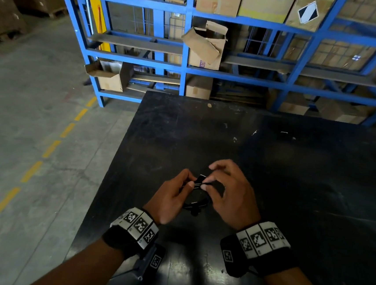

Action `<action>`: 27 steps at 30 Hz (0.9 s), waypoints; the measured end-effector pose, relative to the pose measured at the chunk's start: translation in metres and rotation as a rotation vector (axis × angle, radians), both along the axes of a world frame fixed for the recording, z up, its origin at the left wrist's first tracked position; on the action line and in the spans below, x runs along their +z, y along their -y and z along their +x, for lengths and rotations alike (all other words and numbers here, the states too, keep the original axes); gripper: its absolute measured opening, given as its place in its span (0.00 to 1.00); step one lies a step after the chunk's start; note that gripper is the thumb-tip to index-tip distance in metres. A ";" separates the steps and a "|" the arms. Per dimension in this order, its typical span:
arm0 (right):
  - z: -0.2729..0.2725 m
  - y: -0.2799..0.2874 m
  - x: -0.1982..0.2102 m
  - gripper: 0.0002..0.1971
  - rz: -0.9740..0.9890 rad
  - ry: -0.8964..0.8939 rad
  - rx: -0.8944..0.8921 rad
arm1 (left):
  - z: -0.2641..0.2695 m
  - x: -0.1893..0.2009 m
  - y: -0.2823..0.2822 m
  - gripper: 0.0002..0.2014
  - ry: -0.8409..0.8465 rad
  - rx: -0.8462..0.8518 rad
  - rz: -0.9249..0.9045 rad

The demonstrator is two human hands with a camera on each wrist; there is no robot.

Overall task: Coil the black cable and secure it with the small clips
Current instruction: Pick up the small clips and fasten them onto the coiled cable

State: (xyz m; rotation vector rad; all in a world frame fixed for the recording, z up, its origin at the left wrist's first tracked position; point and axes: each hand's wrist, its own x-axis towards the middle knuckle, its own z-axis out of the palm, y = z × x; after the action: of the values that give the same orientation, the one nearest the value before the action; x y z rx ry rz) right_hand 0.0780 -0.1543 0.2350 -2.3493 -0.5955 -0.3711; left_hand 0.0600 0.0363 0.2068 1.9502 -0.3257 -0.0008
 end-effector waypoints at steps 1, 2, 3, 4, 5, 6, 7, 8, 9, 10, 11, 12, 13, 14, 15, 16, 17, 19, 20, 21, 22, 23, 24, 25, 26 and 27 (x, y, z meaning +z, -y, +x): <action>0.001 0.002 0.001 0.06 0.009 -0.046 0.022 | -0.001 -0.001 -0.002 0.05 0.014 -0.031 0.036; 0.002 0.003 0.001 0.06 0.029 -0.098 0.049 | -0.002 -0.002 -0.004 0.05 0.022 -0.059 0.073; 0.001 0.003 0.000 0.06 0.057 -0.150 0.070 | -0.002 -0.003 -0.006 0.05 0.024 -0.083 0.106; 0.000 0.003 -0.001 0.05 0.089 -0.196 0.075 | -0.003 -0.004 -0.007 0.05 0.023 -0.104 0.132; -0.001 0.002 -0.003 0.05 0.126 -0.232 0.066 | -0.003 -0.003 -0.008 0.05 0.018 -0.119 0.148; -0.002 0.002 -0.005 0.04 0.164 -0.259 0.051 | -0.003 -0.004 -0.009 0.05 0.009 -0.128 0.155; -0.003 0.002 -0.007 0.04 0.198 -0.278 0.036 | -0.003 -0.005 -0.010 0.05 -0.002 -0.131 0.150; -0.003 0.001 -0.008 0.05 0.227 -0.287 0.025 | -0.003 -0.006 -0.011 0.06 -0.014 -0.128 0.135; -0.003 0.001 -0.008 0.05 0.253 -0.292 0.019 | -0.003 -0.007 -0.011 0.06 -0.024 -0.123 0.114; -0.002 0.001 -0.009 0.06 0.281 -0.298 0.014 | -0.003 -0.008 -0.011 0.06 -0.036 -0.120 0.090; -0.001 0.001 -0.009 0.08 0.309 -0.314 0.006 | -0.003 -0.009 -0.011 0.06 -0.052 -0.120 0.057; -0.001 0.001 -0.009 0.11 0.334 -0.340 -0.011 | -0.004 -0.010 -0.011 0.05 -0.075 -0.119 0.012; 0.000 0.001 -0.010 0.14 0.353 -0.371 -0.033 | -0.004 -0.010 -0.011 0.05 -0.106 -0.115 -0.040; 0.000 0.002 -0.012 0.16 0.369 -0.398 -0.054 | -0.004 -0.011 -0.011 0.05 -0.139 -0.104 -0.100; 0.001 0.004 -0.014 0.17 0.392 -0.420 -0.072 | -0.004 -0.012 -0.012 0.06 -0.168 -0.086 -0.163; 0.001 0.005 -0.017 0.17 0.428 -0.438 -0.093 | -0.003 -0.013 -0.014 0.09 -0.192 -0.062 -0.217; 0.002 0.007 -0.020 0.16 0.479 -0.454 -0.121 | -0.003 -0.015 -0.016 0.12 -0.210 -0.035 -0.257; 0.004 0.011 -0.024 0.15 0.619 -0.498 -0.209 | -0.005 -0.023 -0.021 0.19 -0.257 0.006 -0.298; 0.005 0.012 -0.026 0.14 0.710 -0.528 -0.257 | -0.006 -0.028 -0.024 0.21 -0.296 0.014 -0.325; 0.005 0.013 -0.027 0.14 0.803 -0.564 -0.302 | -0.008 -0.033 -0.025 0.22 -0.343 0.021 -0.364; 0.005 0.013 -0.029 0.13 0.890 -0.602 -0.337 | -0.009 -0.038 -0.026 0.23 -0.385 0.035 -0.404; 0.005 0.013 -0.031 0.13 0.961 -0.643 -0.365 | -0.010 -0.042 -0.026 0.23 -0.417 0.059 -0.439; 0.005 0.013 -0.035 0.12 1.015 -0.682 -0.384 | -0.010 -0.045 -0.025 0.21 -0.439 0.091 -0.466; 0.006 0.012 -0.038 0.12 1.056 -0.717 -0.401 | -0.010 -0.047 -0.024 0.19 -0.453 0.123 -0.485; 0.006 0.012 -0.042 0.12 1.085 -0.746 -0.414 | -0.009 -0.048 -0.023 0.17 -0.462 0.149 -0.497; 0.006 0.011 -0.046 0.12 1.106 -0.770 -0.424 | -0.008 -0.049 -0.022 0.16 -0.466 0.167 -0.504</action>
State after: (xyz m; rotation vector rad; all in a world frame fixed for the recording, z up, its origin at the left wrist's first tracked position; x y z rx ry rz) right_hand 0.0845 -0.1652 0.1887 -1.3219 0.4204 0.0623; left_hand 0.0518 0.0586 0.1578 1.4164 0.1391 -0.2389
